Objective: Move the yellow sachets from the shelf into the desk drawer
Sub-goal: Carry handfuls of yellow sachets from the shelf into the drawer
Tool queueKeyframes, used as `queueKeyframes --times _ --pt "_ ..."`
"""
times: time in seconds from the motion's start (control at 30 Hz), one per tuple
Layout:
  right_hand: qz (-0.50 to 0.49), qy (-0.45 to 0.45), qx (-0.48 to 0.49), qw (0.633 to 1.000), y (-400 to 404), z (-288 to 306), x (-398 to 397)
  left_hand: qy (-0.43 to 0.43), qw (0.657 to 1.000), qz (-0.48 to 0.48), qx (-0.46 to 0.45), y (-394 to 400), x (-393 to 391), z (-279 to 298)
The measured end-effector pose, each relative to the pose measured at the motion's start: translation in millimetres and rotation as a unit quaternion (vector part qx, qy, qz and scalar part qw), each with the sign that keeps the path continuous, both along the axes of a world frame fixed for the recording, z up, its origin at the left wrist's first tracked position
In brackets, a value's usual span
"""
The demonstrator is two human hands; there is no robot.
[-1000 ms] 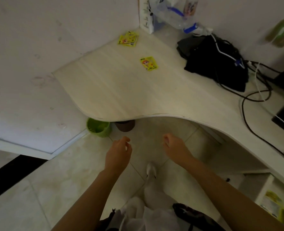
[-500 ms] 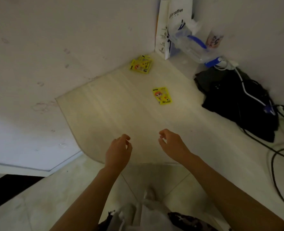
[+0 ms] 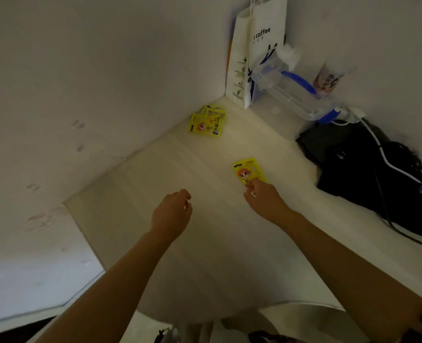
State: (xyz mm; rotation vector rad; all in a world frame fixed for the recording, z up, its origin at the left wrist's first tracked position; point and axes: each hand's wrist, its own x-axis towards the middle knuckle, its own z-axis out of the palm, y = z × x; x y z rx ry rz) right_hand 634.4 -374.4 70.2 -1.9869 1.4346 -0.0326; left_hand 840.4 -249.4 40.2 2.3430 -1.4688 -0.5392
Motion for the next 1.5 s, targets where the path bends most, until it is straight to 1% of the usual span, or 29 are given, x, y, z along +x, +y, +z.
queueKeyframes --times 0.2,0.47,0.53,0.73,0.83,0.97,1.03,1.1,1.13,1.23,1.37,1.5 --pt "-0.033 0.071 0.000 0.997 -48.7 -10.7 16.9 -0.032 0.997 -0.071 0.019 -60.4 39.2 3.7" --pt "-0.094 0.151 0.025 0.984 -84.5 -38.4 33.0 -0.037 0.994 -0.081 0.058 -140.3 65.0 -1.5" --pt "-0.106 0.155 0.022 0.982 -91.7 -45.2 38.5 -0.039 0.994 -0.082 0.061 -157.0 68.6 -4.9" --pt "-0.084 0.186 -0.003 0.979 -118.8 -61.8 48.5 -0.043 0.993 -0.086 0.067 -221.8 75.5 -17.3" --pt "-0.073 0.166 -0.012 0.983 -136.1 -68.5 52.5 -0.041 0.992 -0.098 0.063 -252.9 79.2 -29.5" --pt "-0.064 0.105 0.012 0.992 -162.8 -74.5 59.6 -0.023 0.994 -0.100 0.040 -287.5 84.1 -44.7" --pt "-0.061 0.073 0.031 0.995 -174.2 -78.6 64.9 -0.047 0.992 -0.115 0.033 -302.1 88.1 -52.7" --pt "-0.062 0.045 0.049 0.996 -184.0 -82.5 70.3 -0.073 0.988 -0.127 0.052 -312.5 93.0 -58.9" --pt "-0.059 0.039 0.049 0.996 -188.2 -83.7 72.9 -0.073 0.987 -0.125 0.063 -315.6 95.6 -61.5" --pt "-0.049 0.041 0.039 0.997 -201.8 -84.1 79.8 -0.062 0.989 -0.120 0.053 -315.1 100.5 -66.9" --pt "-0.035 0.041 0.057 0.997 -221.4 -86.2 84.5 -0.063 0.992 -0.100 0.044 -297.5 103.7 -67.7" --pt "-0.062 -0.006 0.055 0.997 -243.3 -74.9 89.5 -0.071 0.993 -0.079 0.057 -277.5 112.3 -68.8"
